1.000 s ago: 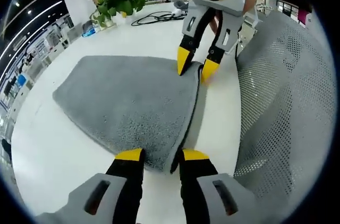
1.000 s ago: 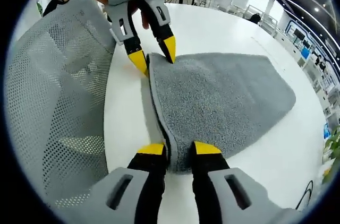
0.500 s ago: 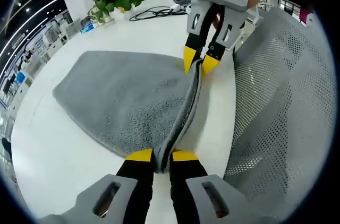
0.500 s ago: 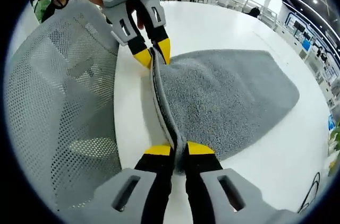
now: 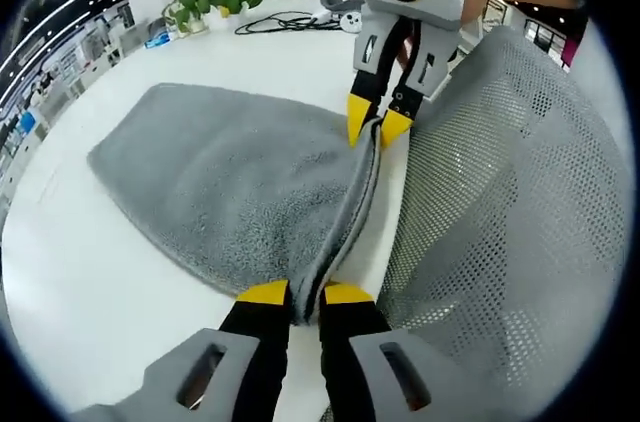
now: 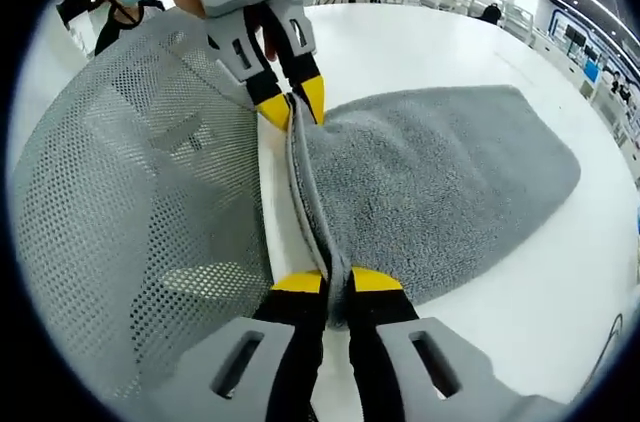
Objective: Fold the towel on the table until its edges align and the towel forms a compact rectangular stack.
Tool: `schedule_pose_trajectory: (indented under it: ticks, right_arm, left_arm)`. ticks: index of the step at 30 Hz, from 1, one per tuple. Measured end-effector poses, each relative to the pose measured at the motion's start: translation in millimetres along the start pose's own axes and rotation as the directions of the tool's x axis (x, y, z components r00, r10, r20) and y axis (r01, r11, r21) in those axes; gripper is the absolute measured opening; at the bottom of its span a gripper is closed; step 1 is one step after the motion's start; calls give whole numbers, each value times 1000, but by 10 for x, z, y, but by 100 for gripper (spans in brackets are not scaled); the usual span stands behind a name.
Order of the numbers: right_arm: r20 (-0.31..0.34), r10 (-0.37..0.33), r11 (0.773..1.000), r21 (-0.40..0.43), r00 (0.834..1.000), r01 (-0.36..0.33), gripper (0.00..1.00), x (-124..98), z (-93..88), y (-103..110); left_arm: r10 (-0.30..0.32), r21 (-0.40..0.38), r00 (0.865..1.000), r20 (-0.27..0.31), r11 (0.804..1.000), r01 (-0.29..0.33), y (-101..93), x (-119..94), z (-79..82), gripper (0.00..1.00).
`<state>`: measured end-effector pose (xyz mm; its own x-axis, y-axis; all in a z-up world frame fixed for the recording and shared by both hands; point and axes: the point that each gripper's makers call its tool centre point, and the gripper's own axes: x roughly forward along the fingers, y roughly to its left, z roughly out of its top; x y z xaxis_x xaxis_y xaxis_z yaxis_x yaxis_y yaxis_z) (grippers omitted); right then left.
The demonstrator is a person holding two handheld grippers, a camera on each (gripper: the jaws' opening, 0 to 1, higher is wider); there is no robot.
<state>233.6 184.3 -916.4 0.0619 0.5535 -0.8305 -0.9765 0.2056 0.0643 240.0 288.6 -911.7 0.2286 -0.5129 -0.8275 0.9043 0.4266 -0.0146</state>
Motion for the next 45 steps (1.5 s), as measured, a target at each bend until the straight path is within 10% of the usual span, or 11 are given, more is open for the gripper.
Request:
schedule_pose_trajectory:
  ticks: [17, 26, 45]
  right_arm:
    - [52, 90, 985, 141, 995, -96, 4, -180, 132, 179]
    - [152, 88, 976, 187, 984, -116, 4, -491, 364, 161]
    - [339, 25, 966, 234, 940, -110, 5, -1078, 895, -58]
  left_arm:
    - [-73, -69, 997, -13, 995, 72, -93, -321, 71, 9]
    - [-68, -129, 992, 107, 988, 81, -42, -585, 284, 9]
    - [40, -247, 910, 414, 967, 70, 298, -1158, 1019, 9]
